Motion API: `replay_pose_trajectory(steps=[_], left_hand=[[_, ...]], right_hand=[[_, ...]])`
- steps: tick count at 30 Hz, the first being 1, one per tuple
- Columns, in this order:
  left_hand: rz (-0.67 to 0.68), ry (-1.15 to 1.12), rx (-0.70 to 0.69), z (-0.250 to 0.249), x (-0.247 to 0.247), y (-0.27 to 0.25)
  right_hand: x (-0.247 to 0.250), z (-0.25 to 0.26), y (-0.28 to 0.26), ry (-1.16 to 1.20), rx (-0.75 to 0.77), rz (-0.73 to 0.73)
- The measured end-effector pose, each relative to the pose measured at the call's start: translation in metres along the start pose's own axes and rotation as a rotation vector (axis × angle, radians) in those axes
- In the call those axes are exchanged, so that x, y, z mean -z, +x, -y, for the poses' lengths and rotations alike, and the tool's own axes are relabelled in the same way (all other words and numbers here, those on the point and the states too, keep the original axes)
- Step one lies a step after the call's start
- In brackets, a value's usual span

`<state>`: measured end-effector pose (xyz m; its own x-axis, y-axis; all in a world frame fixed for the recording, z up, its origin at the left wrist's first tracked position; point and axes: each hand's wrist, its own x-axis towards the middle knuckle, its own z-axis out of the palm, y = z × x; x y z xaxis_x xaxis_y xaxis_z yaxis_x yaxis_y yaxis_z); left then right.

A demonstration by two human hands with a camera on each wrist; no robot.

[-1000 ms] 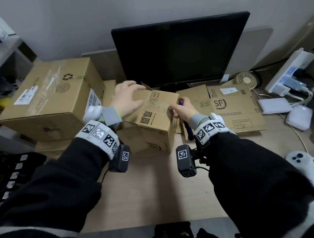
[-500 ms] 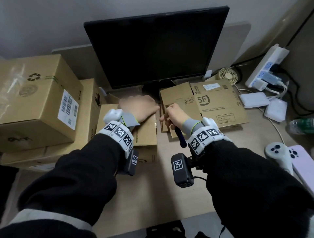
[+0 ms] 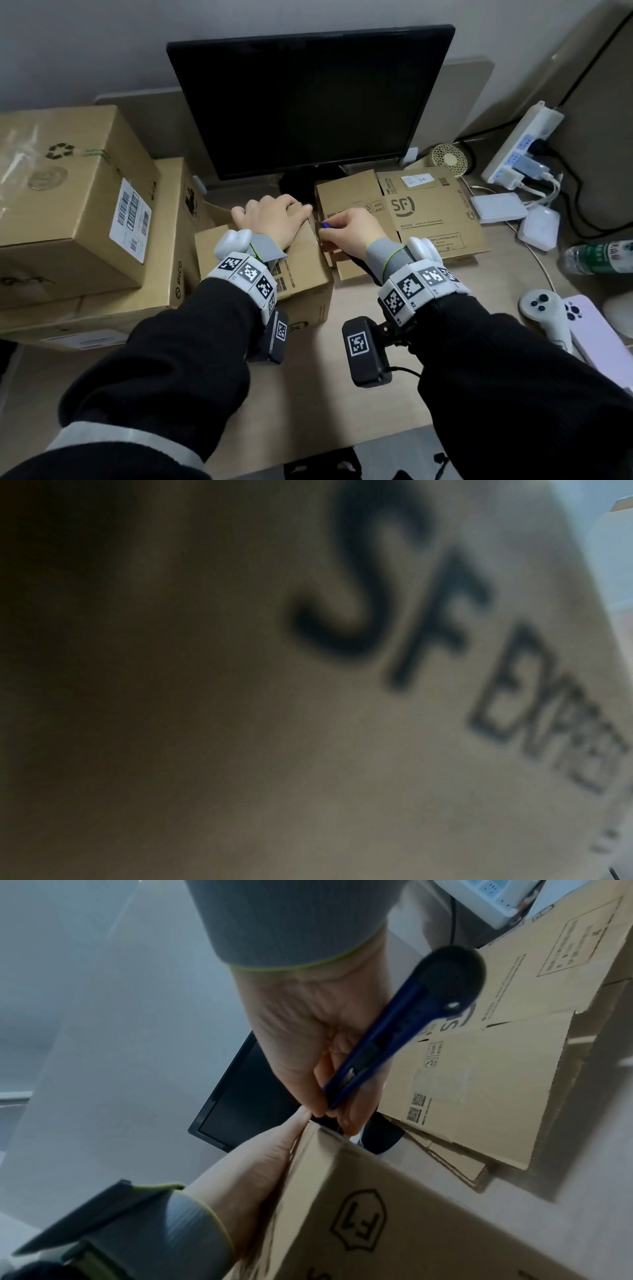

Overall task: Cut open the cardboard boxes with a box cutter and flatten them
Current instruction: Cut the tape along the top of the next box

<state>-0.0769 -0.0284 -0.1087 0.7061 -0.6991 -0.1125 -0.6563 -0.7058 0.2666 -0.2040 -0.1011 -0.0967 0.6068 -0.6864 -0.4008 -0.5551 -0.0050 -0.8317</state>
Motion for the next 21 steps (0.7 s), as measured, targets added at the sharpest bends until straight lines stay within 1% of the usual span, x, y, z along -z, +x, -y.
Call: replay_pose_trajectory(steps=[3, 9, 13, 21], left_hand=[[0.029, -0.024, 0.009, 0.002, 0.001, 0.002], [0.059, -0.049, 0.012, 0.003, 0.004, 0.001], [0.083, -0.075, 0.026, 0.004, 0.004, 0.005], [0.075, -0.11, 0.041, 0.003, 0.006, 0.005]], right_hand=[[-0.004, 0.008, -0.003, -0.017, -0.022, -0.009], [-0.006, 0.019, -0.007, -0.184, 0.013, 0.027], [-0.005, 0.023, -0.008, -0.234, 0.02, 0.027], [-0.005, 0.031, -0.014, -0.369, 0.043, 0.035]])
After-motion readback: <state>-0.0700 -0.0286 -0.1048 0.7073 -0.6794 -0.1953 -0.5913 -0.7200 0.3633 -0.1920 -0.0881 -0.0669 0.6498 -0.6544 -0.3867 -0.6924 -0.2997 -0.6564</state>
